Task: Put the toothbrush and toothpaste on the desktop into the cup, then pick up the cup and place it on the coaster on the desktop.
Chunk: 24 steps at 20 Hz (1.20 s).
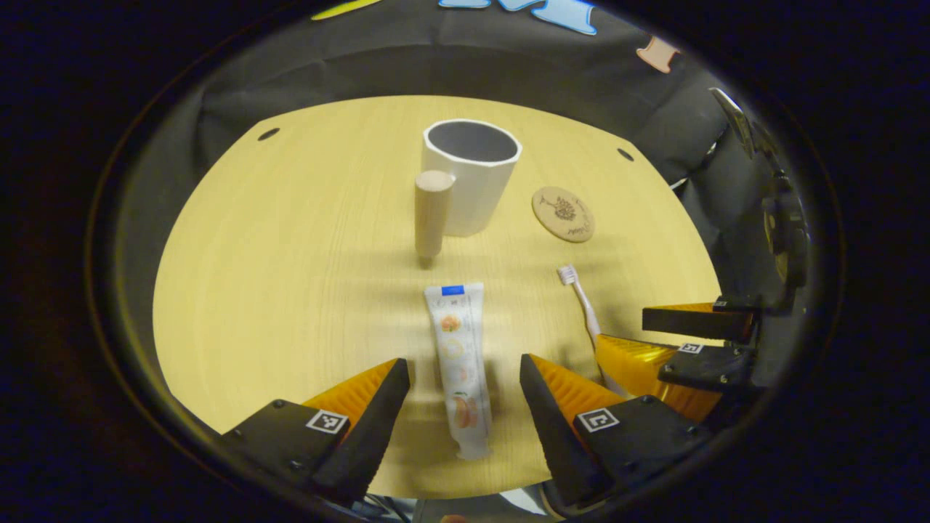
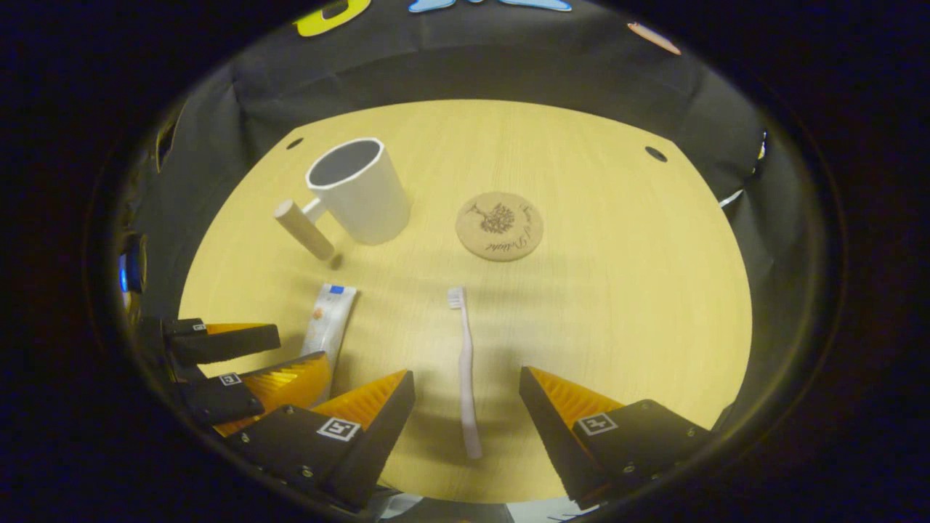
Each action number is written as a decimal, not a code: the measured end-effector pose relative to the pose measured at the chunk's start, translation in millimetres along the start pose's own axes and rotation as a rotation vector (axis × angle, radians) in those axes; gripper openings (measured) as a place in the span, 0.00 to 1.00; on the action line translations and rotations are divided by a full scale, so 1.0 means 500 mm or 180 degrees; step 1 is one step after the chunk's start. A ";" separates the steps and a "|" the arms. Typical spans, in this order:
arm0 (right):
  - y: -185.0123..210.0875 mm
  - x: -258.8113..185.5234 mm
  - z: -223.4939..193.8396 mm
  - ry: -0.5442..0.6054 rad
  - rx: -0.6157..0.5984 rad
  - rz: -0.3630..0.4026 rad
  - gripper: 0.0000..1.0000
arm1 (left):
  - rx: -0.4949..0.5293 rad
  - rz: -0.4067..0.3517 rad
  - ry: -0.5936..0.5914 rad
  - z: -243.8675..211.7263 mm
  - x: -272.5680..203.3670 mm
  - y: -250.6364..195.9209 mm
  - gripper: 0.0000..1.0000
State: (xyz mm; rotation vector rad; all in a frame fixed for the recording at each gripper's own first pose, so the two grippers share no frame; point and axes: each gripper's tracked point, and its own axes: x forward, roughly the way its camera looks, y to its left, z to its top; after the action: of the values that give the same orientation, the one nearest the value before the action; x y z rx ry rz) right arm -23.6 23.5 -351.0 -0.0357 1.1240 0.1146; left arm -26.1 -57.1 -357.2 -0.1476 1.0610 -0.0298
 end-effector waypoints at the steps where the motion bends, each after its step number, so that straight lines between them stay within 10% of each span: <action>1: 0.000 0.005 -0.004 0.0061 -0.0010 -0.0002 0.94 | -0.0011 0.0013 0.0053 -0.007 0.008 0.002 0.96; 24: -0.016 0.065 -0.036 0.0919 -0.0022 -0.0172 0.95 | 0.0114 0.0497 0.0814 -0.044 0.067 0.027 0.95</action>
State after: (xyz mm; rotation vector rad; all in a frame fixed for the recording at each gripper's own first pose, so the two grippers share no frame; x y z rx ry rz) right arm -25.1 16.5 -388.2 -0.0911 1.4100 0.0661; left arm -29.4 -49.4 -398.3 -0.0281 1.3240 0.0751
